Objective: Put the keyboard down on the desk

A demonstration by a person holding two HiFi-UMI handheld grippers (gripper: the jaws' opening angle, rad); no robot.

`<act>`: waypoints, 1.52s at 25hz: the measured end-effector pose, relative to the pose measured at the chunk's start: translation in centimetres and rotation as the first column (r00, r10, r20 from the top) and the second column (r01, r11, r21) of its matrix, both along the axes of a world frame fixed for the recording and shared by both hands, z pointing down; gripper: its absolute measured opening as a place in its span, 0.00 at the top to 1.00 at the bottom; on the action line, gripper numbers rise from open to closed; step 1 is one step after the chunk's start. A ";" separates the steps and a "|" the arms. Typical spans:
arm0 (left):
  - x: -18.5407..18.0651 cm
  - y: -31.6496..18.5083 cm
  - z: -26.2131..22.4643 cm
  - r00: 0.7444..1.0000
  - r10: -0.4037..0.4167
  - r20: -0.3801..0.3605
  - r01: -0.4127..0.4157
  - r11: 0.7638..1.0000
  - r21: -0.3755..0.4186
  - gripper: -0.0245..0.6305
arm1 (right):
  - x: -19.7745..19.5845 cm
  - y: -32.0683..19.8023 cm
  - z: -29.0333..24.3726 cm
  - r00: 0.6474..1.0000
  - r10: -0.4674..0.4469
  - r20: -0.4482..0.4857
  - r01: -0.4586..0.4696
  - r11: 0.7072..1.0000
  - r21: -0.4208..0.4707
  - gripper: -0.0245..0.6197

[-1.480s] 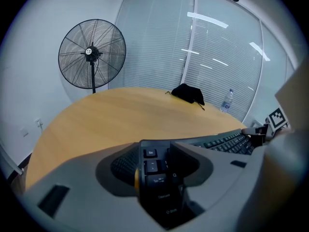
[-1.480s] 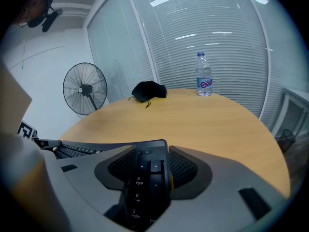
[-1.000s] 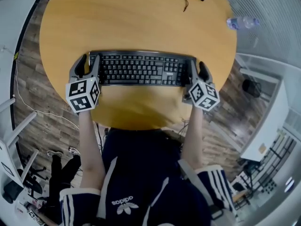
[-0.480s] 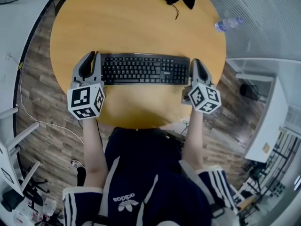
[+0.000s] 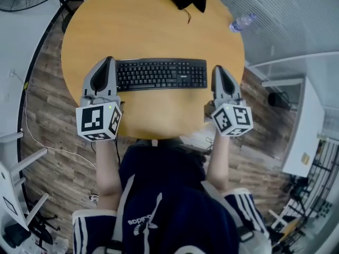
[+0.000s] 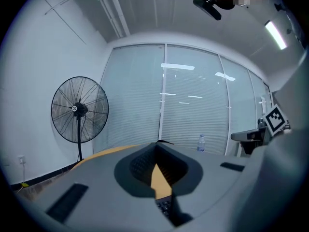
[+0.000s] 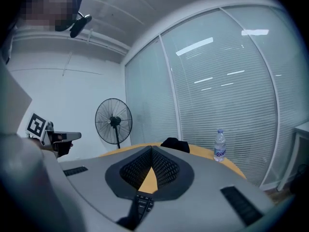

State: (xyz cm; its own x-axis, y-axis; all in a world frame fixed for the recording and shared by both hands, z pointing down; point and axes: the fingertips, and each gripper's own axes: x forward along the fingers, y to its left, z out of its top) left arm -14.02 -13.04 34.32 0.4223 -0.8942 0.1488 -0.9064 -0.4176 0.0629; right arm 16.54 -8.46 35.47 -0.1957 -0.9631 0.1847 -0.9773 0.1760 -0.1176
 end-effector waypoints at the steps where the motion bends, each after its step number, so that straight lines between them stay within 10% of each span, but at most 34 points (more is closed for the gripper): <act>1: 0.2 0.6 -0.8 1.000 0.005 -0.002 -0.005 1.000 0.014 0.96 | -0.2 0.5 -0.9 1.000 -0.005 -0.010 0.005 1.000 0.010 0.96; 21: 6.3 15.7 -11.3 0.995 0.072 -0.069 -0.052 0.965 0.258 0.96 | 2.3 15.1 -12.1 0.987 -0.149 -0.053 0.157 0.967 0.201 0.95; 38: 7.0 23.3 -7.5 0.999 0.001 -0.039 0.005 0.987 0.161 0.96 | 2.1 20.9 -7.5 0.983 -0.181 -0.019 0.182 0.975 0.131 0.96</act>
State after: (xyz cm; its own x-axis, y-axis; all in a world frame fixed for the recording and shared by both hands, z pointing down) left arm -7.06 10.30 26.81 0.4233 -0.9059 -0.0139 -0.9054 -0.4236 0.0302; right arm 18.67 12.43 27.93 -0.3686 -0.9276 0.0608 -0.9284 0.3640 -0.0754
